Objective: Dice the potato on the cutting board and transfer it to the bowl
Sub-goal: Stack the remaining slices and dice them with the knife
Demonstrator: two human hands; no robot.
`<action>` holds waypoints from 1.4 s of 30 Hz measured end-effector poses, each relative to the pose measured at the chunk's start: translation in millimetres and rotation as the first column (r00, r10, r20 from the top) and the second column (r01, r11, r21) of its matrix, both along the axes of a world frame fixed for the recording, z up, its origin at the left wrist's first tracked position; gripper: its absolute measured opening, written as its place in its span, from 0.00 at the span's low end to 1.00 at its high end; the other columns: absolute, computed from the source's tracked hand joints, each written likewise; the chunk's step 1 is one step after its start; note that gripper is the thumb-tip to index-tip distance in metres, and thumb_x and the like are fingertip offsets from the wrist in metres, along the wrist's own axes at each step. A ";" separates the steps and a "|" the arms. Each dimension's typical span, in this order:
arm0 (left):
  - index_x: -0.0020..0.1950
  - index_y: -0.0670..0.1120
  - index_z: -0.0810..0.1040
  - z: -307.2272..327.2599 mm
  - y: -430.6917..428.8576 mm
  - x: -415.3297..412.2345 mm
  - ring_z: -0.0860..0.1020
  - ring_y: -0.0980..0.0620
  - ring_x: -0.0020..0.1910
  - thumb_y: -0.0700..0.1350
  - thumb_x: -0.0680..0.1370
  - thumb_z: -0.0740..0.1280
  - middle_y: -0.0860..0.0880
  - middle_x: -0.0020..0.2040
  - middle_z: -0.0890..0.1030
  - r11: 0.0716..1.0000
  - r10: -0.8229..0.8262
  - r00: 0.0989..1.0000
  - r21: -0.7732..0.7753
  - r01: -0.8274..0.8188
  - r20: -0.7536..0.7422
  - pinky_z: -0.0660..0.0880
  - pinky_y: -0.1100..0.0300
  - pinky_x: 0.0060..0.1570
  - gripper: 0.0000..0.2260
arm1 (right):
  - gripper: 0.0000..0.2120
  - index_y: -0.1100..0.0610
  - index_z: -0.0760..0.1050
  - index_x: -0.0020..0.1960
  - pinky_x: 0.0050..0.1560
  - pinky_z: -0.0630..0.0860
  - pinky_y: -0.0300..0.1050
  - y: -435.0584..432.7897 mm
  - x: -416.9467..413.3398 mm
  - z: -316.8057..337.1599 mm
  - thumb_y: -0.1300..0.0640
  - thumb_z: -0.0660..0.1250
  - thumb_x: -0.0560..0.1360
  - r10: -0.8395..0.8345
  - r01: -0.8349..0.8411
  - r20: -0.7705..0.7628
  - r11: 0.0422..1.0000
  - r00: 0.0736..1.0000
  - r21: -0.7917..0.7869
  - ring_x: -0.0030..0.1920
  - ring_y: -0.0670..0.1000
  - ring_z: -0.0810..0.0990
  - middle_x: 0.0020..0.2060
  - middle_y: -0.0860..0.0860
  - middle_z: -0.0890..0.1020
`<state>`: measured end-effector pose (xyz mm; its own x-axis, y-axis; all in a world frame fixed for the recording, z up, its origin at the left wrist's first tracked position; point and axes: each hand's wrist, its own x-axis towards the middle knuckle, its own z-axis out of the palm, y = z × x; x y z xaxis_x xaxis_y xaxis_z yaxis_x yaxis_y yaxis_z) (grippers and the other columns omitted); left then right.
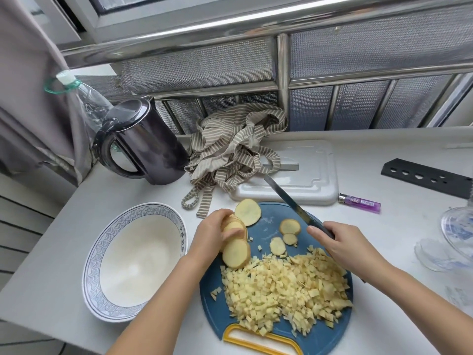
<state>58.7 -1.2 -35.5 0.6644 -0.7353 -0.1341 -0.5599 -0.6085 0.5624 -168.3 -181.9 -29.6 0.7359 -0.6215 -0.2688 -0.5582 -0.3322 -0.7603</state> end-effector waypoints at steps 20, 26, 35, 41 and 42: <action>0.51 0.53 0.73 33.9 20.1 -22.8 0.75 0.53 0.46 0.47 0.76 0.69 0.54 0.48 0.77 0.946 -0.216 0.970 0.222 0.236 -0.112 0.73 0.61 0.43 0.07 | 0.22 0.55 0.66 0.32 0.30 0.60 0.42 12.1 12.8 8.9 0.41 0.66 0.74 0.027 -0.027 -0.023 0.999 0.999 0.024 0.28 0.47 0.66 0.27 0.48 0.69; 0.58 0.49 0.76 51.8 27.2 3.9 0.75 0.49 0.47 0.40 0.80 0.63 0.51 0.47 0.76 0.965 0.263 0.965 -0.005 -0.263 -0.021 0.66 0.61 0.40 0.09 | 0.23 0.55 0.66 0.36 0.34 0.68 0.43 53.6 75.8 13.1 0.41 0.75 0.67 0.025 -0.031 -0.062 0.995 0.998 -0.098 0.34 0.48 0.72 0.32 0.48 0.74; 0.65 0.45 0.74 24.3 22.1 -2.0 0.75 0.48 0.59 0.34 0.79 0.60 0.46 0.62 0.78 0.944 0.329 0.941 0.063 -0.324 -0.078 0.67 0.64 0.51 0.16 | 0.29 0.59 0.71 0.53 0.42 0.69 0.47 99.0 146.1 2.3 0.38 0.74 0.67 -0.009 -0.028 -0.166 0.976 0.986 -0.216 0.52 0.57 0.78 0.51 0.54 0.77; 0.66 0.45 0.72 22.0 16.6 3.1 0.74 0.46 0.62 0.33 0.78 0.60 0.45 0.63 0.77 0.939 0.343 0.936 0.060 -0.339 -0.079 0.69 0.59 0.58 0.18 | 0.18 0.59 0.71 0.51 0.42 0.70 0.47 94.2 148.7 0.0 0.49 0.74 0.71 -0.029 -0.003 -0.153 0.978 0.988 -0.207 0.51 0.58 0.78 0.50 0.54 0.79; 0.66 0.46 0.72 21.7 15.8 3.5 0.75 0.46 0.62 0.33 0.78 0.60 0.45 0.63 0.77 0.936 0.351 0.932 0.056 -0.347 -0.093 0.70 0.59 0.58 0.18 | 0.17 0.59 0.71 0.50 0.43 0.70 0.47 93.4 149.2 -0.4 0.50 0.74 0.71 -0.031 0.001 -0.146 0.980 0.989 -0.200 0.51 0.58 0.78 0.50 0.54 0.79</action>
<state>62.3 14.6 -13.8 0.8597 -0.4528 -0.2363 -0.2509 -0.7773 0.5769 -19.1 -88.5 -30.0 0.6871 -0.6846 -0.2435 -0.6655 -0.4584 -0.5890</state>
